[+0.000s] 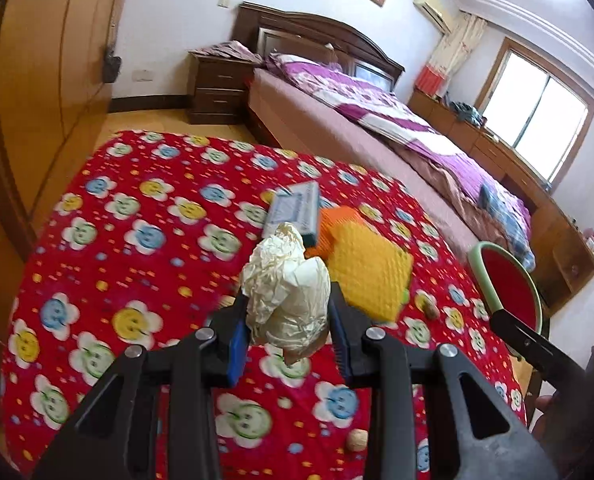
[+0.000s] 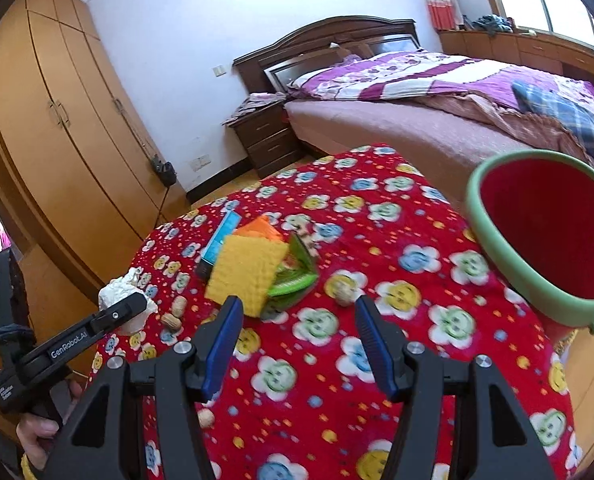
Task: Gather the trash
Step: 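Grasp the yellow foam net with the right tool while the left tool holds the tissue, then carry the tissue in the left tool and foam net in the right tool over the bucket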
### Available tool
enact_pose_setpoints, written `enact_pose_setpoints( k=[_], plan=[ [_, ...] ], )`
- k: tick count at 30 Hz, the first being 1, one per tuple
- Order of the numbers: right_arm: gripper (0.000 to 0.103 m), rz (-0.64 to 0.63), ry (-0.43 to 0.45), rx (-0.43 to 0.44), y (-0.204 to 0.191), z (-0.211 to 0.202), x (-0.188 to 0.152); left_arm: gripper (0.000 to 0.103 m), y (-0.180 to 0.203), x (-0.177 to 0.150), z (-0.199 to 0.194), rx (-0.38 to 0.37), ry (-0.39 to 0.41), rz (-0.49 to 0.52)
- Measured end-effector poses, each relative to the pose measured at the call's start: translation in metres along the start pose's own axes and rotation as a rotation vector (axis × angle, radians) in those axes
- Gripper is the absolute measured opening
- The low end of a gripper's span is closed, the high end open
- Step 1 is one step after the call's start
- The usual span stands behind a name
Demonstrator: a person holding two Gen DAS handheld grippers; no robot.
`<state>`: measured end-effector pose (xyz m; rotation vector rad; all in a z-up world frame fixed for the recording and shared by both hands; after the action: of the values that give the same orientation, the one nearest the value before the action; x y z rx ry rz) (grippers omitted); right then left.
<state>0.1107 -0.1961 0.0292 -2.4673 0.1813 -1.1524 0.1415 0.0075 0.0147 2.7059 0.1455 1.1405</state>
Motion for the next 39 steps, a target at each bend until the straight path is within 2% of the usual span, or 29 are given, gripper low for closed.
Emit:
enact_pose_setpoints(
  k=[5,10,18,19,20,21,23,25,31,39],
  plan=[
    [0.061,-0.016,-0.031,0.021,-0.015,0.030,0.007,0.036,-0.024,0.004,0.005,0.033,0.008,-0.044],
    [0.061,-0.043,-0.082,0.023,-0.026,0.067,0.013,0.036,-0.039,0.002,0.010,0.033,0.001,-0.075],
    [0.061,-0.024,-0.169,-0.035,-0.017,0.117,0.008,0.036,-0.049,-0.001,0.018,0.016,-0.010,-0.100],
    [0.057,-0.021,-0.173,-0.037,-0.015,0.119,0.007,0.036,-0.049,-0.001,0.019,0.012,-0.013,-0.101],
    [0.046,-0.017,-0.176,-0.033,-0.015,0.122,0.005,0.036,-0.049,-0.002,0.019,0.008,-0.014,-0.101],
    [0.040,-0.011,-0.178,-0.019,-0.015,0.124,0.003,0.036,-0.049,-0.002,0.020,0.007,-0.015,-0.102],
    [0.024,-0.013,-0.171,0.003,-0.018,0.122,0.002,0.036,-0.049,-0.003,0.020,0.001,-0.018,-0.103],
    [0.014,-0.038,-0.157,0.023,-0.025,0.117,0.003,0.036,-0.048,-0.003,0.020,-0.002,-0.020,-0.100],
    [0.012,-0.024,-0.097,0.116,-0.040,0.092,0.003,0.036,-0.038,-0.005,0.014,-0.020,-0.018,-0.085],
    [0.012,-0.004,0.014,0.146,-0.044,0.036,0.013,0.036,-0.014,-0.003,-0.009,-0.060,0.002,-0.042]
  ],
)
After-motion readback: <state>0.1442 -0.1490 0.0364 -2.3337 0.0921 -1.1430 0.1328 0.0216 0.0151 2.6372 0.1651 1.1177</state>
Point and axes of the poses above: each gripper's, at about its wrist camera, not at the fingertips, and z roughly the way its jaws point, y to its right, x to its top, the point moved 6 cm from there along z, roughly the way its jaws point, and after that the axes turned 8 degrees about x, right-handed, at the moved point
